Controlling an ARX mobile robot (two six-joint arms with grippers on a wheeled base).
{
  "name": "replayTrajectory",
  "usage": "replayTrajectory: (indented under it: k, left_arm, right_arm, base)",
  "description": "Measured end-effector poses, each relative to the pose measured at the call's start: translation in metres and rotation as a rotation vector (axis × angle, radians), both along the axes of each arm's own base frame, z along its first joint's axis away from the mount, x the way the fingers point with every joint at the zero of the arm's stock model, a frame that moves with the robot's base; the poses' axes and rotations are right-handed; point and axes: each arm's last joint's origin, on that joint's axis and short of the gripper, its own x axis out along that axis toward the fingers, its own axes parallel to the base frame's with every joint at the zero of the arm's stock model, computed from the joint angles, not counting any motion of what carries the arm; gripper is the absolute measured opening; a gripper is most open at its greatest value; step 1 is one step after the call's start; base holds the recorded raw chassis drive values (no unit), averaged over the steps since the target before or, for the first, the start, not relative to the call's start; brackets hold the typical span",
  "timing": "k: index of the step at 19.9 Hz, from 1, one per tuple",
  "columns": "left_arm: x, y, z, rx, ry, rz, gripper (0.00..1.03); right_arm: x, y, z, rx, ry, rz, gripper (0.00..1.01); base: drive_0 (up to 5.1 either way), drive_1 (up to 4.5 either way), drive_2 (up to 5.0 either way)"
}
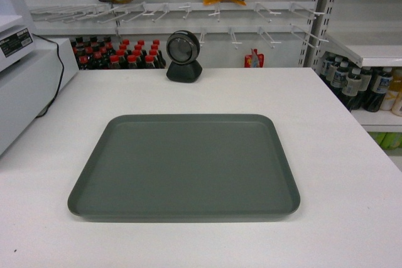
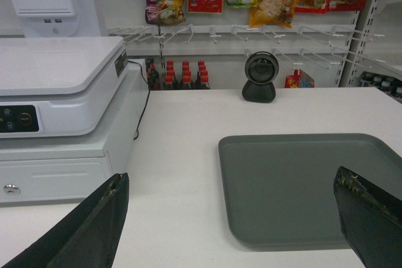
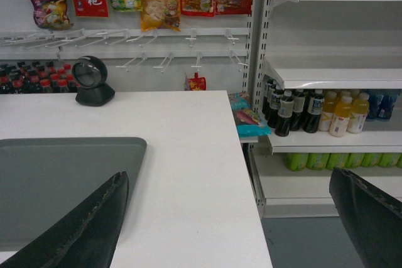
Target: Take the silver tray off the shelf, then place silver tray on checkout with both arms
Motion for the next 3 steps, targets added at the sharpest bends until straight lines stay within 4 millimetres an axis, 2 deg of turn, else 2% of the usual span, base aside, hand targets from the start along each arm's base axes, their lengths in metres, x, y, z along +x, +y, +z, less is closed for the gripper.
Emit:
replayTrajectory:
  k: [3]
  left_arm:
    - [0.0,0.0,0.0,0.0,0.0,0.0,0.98]
  right_arm:
    - [0.0,0.0,0.0,0.0,0.0,0.0,0.98]
  base:
    - [0.0,0.0,0.0]
